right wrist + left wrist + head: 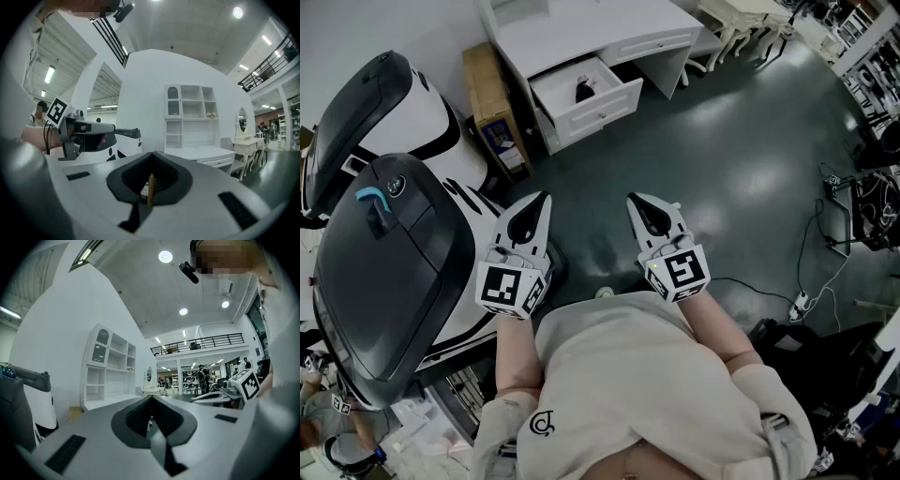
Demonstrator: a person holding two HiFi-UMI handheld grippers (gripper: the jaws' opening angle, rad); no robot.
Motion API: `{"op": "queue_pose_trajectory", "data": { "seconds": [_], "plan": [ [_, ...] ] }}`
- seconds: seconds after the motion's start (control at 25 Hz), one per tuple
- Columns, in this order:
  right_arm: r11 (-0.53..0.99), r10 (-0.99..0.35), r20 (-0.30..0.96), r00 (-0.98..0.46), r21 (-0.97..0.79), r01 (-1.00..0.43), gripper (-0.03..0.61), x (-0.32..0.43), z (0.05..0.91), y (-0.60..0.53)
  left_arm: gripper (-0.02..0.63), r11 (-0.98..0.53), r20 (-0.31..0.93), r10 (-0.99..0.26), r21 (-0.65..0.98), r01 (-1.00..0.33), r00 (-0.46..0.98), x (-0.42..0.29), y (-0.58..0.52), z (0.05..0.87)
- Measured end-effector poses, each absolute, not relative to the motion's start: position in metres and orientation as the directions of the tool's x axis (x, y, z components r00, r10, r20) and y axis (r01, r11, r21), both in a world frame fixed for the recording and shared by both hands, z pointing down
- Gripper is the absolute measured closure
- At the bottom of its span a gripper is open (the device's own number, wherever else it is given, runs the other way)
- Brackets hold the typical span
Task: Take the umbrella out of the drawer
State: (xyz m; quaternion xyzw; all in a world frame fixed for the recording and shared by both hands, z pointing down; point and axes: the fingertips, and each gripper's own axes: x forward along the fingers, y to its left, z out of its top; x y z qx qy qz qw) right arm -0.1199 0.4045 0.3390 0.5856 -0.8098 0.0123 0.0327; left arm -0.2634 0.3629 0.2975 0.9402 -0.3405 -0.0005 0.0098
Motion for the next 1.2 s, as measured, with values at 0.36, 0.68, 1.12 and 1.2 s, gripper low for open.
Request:
{"op": "queue_pose_trajectory", "data": {
  "seconds": [0.36,0.68,1.12,1.2],
  "plan": [
    [0.314,-0.947,0.074,-0.312,0.02,-0.949,0.574,-0.122,0.343,0.4,0.601,-0.776,0.017,-0.631,0.001,-0.631,0.776,-0.264,0.36,0.301],
    [0.313,-0.946,0.088,-0.313,-0.01,-0.95,0.572,-0.118,0.35,0.389,0.601,-0.769,0.036,-0.638,0.024,-0.639,0.769,-0.266,0.348,0.311],
    [0.356,-0.925,0.126,-0.358,-0.036,-0.934,0.572,-0.074,0.375,0.316,0.601,-0.714,0.075,-0.696,0.035,-0.699,0.714,-0.236,0.289,0.333],
    [0.374,-0.918,0.125,-0.375,-0.038,-0.927,0.572,-0.059,0.379,0.291,0.601,-0.696,0.083,-0.713,0.035,-0.717,0.696,-0.223,0.267,0.337]
  ]
}}
